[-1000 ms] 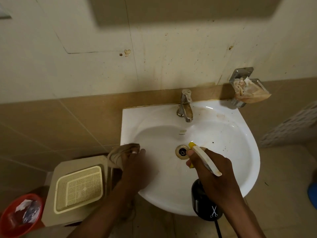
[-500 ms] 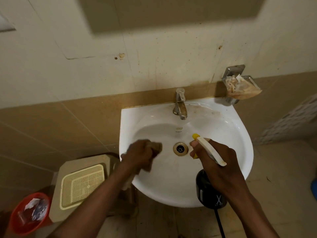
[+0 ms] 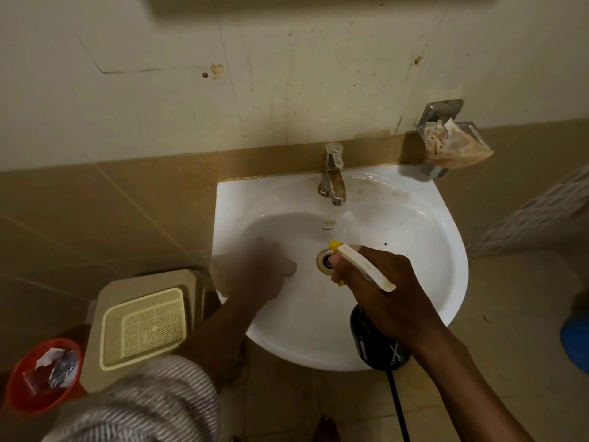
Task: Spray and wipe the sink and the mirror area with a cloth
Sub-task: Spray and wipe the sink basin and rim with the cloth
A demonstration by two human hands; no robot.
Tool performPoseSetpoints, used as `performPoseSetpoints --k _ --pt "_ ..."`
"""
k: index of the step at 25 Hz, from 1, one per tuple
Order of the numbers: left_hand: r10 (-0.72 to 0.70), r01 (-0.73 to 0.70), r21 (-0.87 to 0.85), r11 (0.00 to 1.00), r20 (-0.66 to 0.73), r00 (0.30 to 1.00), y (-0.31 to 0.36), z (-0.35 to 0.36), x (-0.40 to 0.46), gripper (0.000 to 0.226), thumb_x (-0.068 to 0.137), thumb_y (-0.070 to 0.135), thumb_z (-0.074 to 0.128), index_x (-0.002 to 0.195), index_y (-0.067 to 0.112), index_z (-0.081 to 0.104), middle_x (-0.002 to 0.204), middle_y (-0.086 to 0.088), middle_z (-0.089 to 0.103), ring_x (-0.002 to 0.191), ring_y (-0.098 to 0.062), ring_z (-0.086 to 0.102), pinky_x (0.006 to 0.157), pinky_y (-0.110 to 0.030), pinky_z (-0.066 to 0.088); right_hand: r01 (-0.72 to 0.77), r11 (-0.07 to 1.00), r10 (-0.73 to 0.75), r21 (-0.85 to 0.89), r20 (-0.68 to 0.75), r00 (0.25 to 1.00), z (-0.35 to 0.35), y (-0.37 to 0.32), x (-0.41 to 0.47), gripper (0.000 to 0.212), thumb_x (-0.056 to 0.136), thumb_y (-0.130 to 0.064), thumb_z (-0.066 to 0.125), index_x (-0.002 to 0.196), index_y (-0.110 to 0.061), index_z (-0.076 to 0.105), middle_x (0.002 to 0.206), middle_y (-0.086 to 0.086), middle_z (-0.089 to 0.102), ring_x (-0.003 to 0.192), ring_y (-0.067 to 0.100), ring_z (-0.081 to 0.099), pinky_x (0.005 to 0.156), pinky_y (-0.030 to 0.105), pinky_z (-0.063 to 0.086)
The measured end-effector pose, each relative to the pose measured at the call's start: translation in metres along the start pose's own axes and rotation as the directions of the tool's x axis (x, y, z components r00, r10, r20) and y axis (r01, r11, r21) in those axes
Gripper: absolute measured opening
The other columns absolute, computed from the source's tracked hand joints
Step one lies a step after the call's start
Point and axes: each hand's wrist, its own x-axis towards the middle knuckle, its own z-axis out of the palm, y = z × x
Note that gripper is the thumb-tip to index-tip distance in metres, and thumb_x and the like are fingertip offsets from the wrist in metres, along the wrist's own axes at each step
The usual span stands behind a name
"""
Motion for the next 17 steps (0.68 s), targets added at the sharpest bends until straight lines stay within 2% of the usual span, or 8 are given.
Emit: performPoseSetpoints --k 4,8,11,13,15,17 --pt "-0.018 0.032 -0.105 0.994 0.124 0.992 0.022 0.008 -0.024 0.055 0.088 0.034 0.055 0.135 0.013 0.039 0.138 -0.015 0.034 0.128 -0.039 0.035 0.103 -0.050 0.030 -0.048 0.999 0.048 -0.025 -0.014 0.999 -0.009 0.009 -0.003 0.036 0.103 -0.029 0.062 0.080 -0.003 0.074 0.074 0.016 0.075 0.069 0.024 0.068 0.068 0.034 0.050" --pt "0.010 0.038 -0.182 0.983 0.258 0.966 0.038 0.008 -0.049 0.048 0.096 0.037 0.046 0.134 0.008 0.043 0.138 -0.017 0.040 0.130 -0.040 0.036 0.106 -0.051 0.027 -0.094 0.996 0.093 -0.007 -0.052 0.994 -0.017 0.009 -0.006 0.030 0.103 -0.028 0.062 0.081 -0.013 0.077 0.076 0.011 0.077 0.074 0.019 0.071 0.075 0.037 0.052" --pt "-0.001 0.099 -0.271 0.957 0.341 0.940 0.055 0.003 -0.062 0.043 0.098 0.034 0.039 0.133 0.009 0.045 0.136 -0.016 0.043 0.129 -0.038 0.038 0.105 -0.050 0.027 -0.136 0.990 0.138 0.031 -0.081 0.987 -0.027 0.008 -0.006 0.032 0.101 -0.037 0.061 0.085 -0.015 0.078 0.078 0.011 0.077 0.078 0.024 0.073 0.078 0.041 0.053" --pt "0.014 0.111 -0.325 0.939 0.359 0.933 0.065 0.001 -0.072 0.041 0.097 0.036 0.041 0.130 0.012 0.048 0.132 -0.013 0.047 0.125 -0.036 0.043 0.100 -0.047 0.029 -0.133 0.990 0.137 0.050 -0.100 0.985 -0.036 0.004 -0.007 0.043 0.096 -0.051 0.057 0.089 -0.014 0.078 0.081 0.011 0.078 0.080 0.024 0.074 0.079 0.045 0.055" --pt "0.029 0.167 -0.446 0.879 0.399 0.917 0.081 0.001 -0.083 0.044 0.092 0.046 0.043 0.125 0.017 0.051 0.125 -0.009 0.052 0.119 -0.034 0.048 0.100 -0.048 0.034 -0.115 0.991 0.123 0.065 -0.131 0.984 -0.045 0.001 -0.009 0.050 0.091 -0.058 0.053 0.094 -0.016 0.079 0.082 0.005 0.079 0.080 0.016 0.075 0.079 0.041 0.060" --pt "0.070 0.226 -0.572 0.789 0.447 0.892 0.105 0.000 -0.093 0.054 0.079 0.057 0.042 0.117 0.021 0.052 0.120 -0.010 0.057 0.114 -0.036 0.054 0.102 -0.056 0.040 -0.118 0.989 0.131 0.087 -0.171 0.977 -0.054 -0.001 -0.009 0.044 0.092 -0.054 0.056 0.099 -0.018 0.080 0.082 -0.002 0.081 0.082 0.008 0.076 0.082 0.038 0.062"
